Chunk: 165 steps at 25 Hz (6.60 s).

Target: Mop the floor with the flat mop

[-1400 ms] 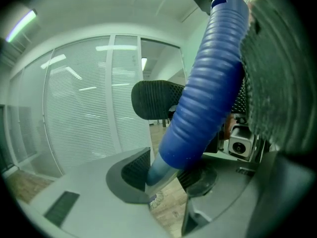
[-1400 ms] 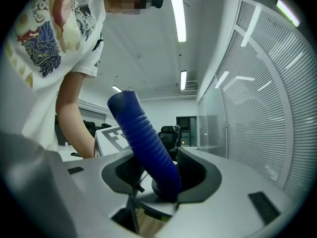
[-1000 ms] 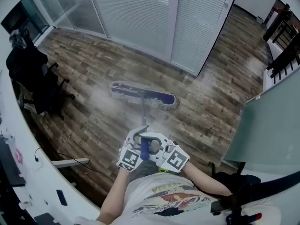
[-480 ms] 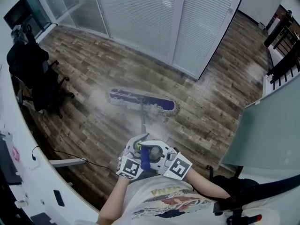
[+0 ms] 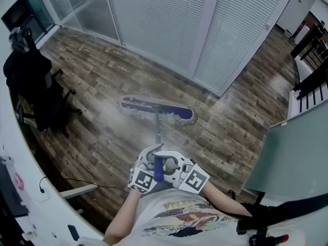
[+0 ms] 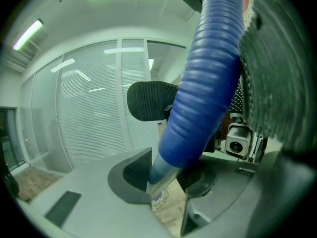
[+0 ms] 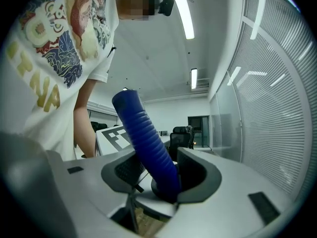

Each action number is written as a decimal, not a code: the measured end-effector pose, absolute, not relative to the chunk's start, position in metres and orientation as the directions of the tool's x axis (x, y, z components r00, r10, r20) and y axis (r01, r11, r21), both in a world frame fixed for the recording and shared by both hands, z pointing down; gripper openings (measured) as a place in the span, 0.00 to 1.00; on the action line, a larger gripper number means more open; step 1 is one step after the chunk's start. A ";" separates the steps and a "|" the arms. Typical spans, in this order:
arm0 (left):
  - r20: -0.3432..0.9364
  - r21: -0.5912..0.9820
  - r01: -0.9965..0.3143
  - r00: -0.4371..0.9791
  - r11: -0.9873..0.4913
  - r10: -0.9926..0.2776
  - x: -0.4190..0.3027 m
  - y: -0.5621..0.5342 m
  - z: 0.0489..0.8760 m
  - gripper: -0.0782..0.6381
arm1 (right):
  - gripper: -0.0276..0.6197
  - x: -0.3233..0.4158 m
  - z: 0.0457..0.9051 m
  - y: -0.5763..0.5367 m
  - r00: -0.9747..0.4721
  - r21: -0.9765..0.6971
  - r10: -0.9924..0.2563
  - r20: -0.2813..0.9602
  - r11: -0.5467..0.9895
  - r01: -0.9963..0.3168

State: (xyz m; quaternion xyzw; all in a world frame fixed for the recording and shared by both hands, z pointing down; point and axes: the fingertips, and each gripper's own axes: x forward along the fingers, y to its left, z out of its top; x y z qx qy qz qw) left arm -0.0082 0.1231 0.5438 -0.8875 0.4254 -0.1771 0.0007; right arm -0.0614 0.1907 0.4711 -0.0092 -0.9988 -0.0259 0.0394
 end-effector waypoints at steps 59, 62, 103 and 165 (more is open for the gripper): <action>0.292 -0.135 -0.804 0.527 -0.580 -0.798 -0.119 -0.110 0.551 0.27 | 0.35 -0.169 0.480 -0.039 -0.997 0.128 0.051 0.052 0.990 0.057; 0.295 -0.123 -0.815 0.515 -0.567 -0.805 -0.109 -0.045 0.549 0.27 | 0.35 -0.158 0.478 0.027 -0.995 0.109 0.065 0.070 0.991 0.073; 0.369 -0.225 -0.865 0.350 -0.448 -0.861 0.003 0.146 0.548 0.25 | 0.36 -0.029 0.473 0.223 -0.939 -0.003 0.341 0.048 0.940 0.341; 0.326 -0.170 -0.897 0.339 -0.408 -0.882 -0.299 -0.184 0.555 0.27 | 0.36 -0.331 0.483 -0.106 -0.965 -0.060 0.263 0.013 0.963 0.262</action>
